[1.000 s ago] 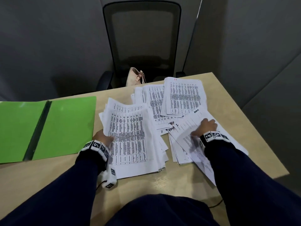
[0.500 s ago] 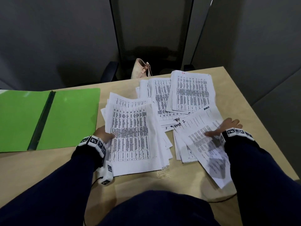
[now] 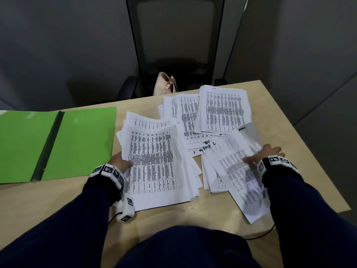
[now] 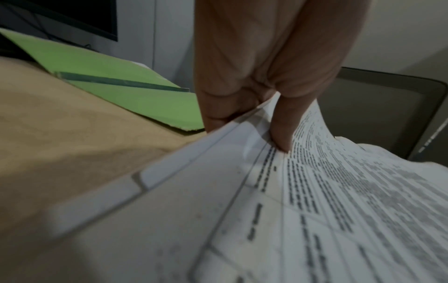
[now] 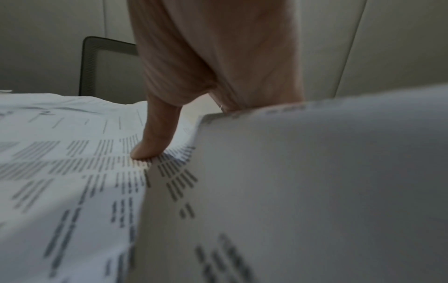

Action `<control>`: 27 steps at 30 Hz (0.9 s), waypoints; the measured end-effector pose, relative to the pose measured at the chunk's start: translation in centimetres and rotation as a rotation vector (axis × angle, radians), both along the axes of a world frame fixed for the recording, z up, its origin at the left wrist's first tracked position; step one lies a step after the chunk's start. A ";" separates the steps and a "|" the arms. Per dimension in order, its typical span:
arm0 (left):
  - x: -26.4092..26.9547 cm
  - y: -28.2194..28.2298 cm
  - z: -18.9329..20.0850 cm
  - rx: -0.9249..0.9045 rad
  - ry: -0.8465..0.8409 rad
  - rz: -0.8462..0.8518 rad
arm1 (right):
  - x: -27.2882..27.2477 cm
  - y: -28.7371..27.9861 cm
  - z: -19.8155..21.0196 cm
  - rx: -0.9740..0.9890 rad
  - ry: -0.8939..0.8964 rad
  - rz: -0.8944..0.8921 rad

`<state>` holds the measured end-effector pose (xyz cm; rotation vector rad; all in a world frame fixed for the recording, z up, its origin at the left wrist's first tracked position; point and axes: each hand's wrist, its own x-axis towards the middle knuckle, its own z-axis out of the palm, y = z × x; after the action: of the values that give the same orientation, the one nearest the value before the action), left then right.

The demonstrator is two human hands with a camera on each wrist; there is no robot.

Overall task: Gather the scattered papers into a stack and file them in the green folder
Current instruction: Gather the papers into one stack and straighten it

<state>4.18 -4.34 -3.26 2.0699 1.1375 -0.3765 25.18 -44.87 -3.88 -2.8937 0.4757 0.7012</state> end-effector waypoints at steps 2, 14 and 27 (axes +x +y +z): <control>-0.1 -0.2 0.0 -0.032 -0.043 0.034 | 0.0 0.1 0.0 0.070 -0.015 -0.029; -2.3 0.7 0.8 -0.115 -0.233 0.201 | -1.8 1.0 0.7 0.280 -0.005 0.060; -3.8 0.3 0.0 -0.099 -0.153 0.207 | -1.7 1.6 7.1 0.242 -0.089 0.103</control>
<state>0.41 -4.04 -3.30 1.8414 1.2021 -0.1669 23.44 -43.29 3.18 -2.7207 0.2149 0.5945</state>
